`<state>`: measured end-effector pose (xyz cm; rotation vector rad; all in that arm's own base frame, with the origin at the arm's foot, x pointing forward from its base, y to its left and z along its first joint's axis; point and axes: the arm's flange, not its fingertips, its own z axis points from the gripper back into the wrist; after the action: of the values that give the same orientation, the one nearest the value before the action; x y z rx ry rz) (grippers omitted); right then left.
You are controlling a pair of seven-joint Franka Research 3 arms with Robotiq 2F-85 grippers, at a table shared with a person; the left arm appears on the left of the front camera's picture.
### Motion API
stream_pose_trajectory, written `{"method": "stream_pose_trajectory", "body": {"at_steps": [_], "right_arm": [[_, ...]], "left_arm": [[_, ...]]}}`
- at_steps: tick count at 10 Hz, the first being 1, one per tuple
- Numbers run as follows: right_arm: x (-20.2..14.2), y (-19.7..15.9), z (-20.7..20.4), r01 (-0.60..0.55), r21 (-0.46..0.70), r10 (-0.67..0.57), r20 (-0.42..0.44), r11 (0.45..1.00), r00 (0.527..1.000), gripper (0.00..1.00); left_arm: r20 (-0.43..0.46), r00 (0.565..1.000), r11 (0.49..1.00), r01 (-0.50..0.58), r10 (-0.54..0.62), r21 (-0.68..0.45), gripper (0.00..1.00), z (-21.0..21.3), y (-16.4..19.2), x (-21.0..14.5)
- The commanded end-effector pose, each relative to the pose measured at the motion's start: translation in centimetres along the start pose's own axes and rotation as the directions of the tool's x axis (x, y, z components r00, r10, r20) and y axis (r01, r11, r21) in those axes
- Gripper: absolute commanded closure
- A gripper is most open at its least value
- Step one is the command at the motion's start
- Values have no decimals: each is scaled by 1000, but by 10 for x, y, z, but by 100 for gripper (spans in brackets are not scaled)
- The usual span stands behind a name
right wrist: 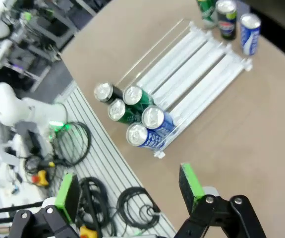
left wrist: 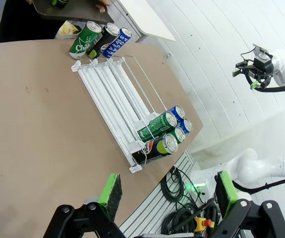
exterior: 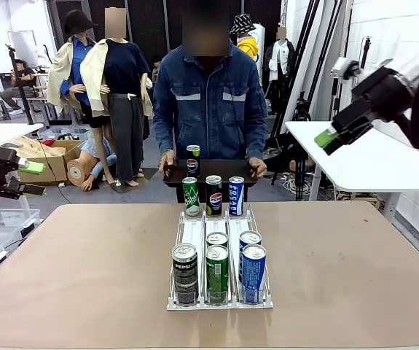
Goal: Retrieve and hand over the desired beverage to the person.
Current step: Pick up another can of the same type that the person held from the Automatic Can Dispenser.
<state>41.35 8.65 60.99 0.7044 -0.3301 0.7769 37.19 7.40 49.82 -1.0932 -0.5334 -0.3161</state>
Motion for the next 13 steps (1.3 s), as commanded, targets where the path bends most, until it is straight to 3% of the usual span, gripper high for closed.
{"method": "stream_pose_trajectory", "body": {"at_steps": [1,3,8,13], "right_arm": [[24,17,-19,6,-51,-12,-120,999,993,0],[40,44,-46,13,-112,-35,-198,994,980,0],[72,89,-134,131,-350,-225,-242,927,944,0],[90,101,-200,130,-452,-283,-288,882,915,0]], "left_arm": [[-6,1000,1000,6,-6,5,0,3,-1,-2],[-6,1000,1000,6,-6,5,0,3,-1,-2],[-6,1000,1000,6,-6,5,0,3,-1,-2],[-6,1000,1000,6,-6,5,0,3,-1,-2]]}}
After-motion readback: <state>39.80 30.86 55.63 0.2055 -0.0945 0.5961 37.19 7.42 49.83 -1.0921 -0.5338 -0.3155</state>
